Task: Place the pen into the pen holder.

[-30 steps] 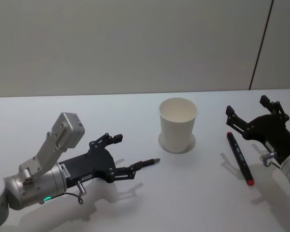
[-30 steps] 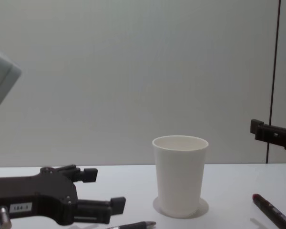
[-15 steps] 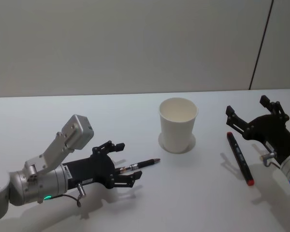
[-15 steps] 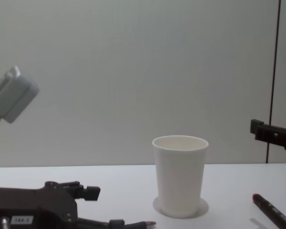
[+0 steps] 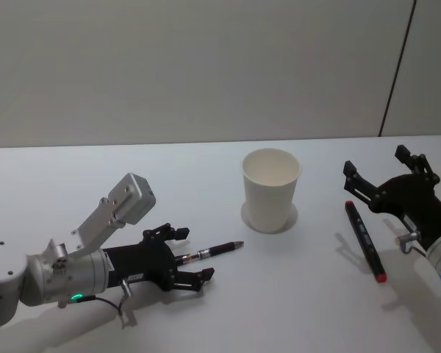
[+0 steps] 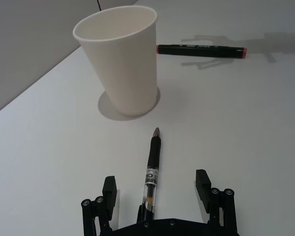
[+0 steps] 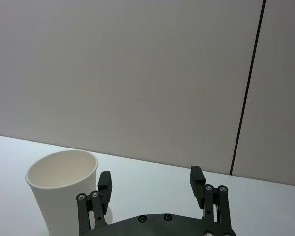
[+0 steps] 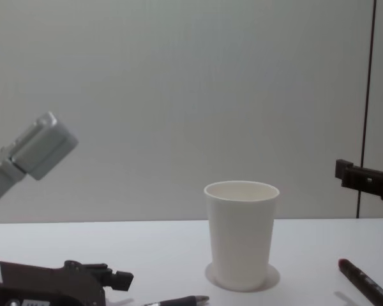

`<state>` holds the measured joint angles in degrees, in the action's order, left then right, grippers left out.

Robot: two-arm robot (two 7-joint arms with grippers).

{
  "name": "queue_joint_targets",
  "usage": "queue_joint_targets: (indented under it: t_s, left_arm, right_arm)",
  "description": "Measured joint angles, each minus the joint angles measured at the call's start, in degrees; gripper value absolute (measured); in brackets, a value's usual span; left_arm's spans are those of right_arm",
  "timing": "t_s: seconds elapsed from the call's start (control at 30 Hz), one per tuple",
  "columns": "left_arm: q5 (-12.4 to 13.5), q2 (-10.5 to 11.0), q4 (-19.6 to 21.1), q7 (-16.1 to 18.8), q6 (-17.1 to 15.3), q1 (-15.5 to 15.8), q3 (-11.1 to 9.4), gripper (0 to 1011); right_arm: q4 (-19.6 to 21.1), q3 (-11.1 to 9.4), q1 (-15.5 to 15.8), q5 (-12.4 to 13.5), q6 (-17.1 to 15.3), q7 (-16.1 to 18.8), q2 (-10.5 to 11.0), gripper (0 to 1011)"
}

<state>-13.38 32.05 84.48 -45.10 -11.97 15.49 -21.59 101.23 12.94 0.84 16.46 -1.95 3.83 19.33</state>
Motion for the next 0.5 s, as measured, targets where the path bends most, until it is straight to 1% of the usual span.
queue_joint_targets:
  t_s: [0.33, 0.5]
  left_arm:
    - [1.32, -1.01, -1.65, 0.07, -3.2, 1.58, -0.49, 1003]
    - [1.71, -1.32, -2.08, 0.12, -4.14, 2.12, -0.67, 1004]
  right_arm:
    - [0.0, 0.0, 0.0, 0.0, 0.0, 0.0, 0.0, 1002]
    - [0.0, 0.0, 0.0, 0.0, 0.0, 0.0, 0.0, 1002]
